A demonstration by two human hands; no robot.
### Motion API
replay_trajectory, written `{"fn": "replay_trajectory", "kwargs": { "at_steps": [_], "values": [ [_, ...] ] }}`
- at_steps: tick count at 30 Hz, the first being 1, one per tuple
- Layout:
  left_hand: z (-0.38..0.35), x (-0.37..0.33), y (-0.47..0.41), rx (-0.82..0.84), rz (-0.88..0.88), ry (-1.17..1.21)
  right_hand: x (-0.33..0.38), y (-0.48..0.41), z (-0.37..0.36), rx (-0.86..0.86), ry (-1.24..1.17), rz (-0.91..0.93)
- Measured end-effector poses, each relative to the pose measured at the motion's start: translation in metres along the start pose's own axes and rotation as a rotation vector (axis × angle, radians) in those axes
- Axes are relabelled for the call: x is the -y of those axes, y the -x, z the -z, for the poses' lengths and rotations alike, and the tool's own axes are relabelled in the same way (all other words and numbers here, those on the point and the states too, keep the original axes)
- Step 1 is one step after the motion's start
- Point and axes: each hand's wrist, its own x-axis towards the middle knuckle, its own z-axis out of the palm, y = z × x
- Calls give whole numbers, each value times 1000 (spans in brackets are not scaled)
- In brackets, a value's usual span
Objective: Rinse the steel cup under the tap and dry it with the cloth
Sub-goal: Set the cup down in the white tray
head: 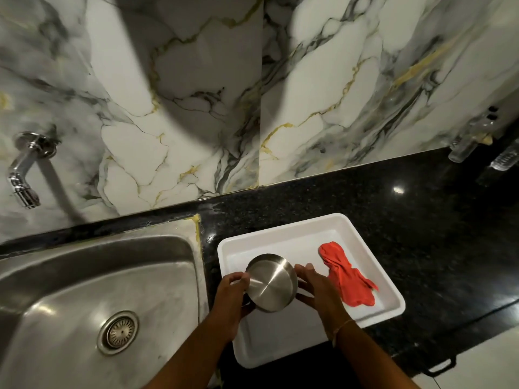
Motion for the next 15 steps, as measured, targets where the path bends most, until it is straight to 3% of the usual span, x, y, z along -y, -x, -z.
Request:
{"fn": "replay_trajectory", "kwargs": {
  "at_steps": [4, 15],
  "values": [
    [-12, 10, -16, -22, -33, -101, -18, -17, 2, -58, -33, -55],
    [-16, 28, -34, 24, 82, -271, -68, -45, -4, -149, 4, -96]
  ]
}}
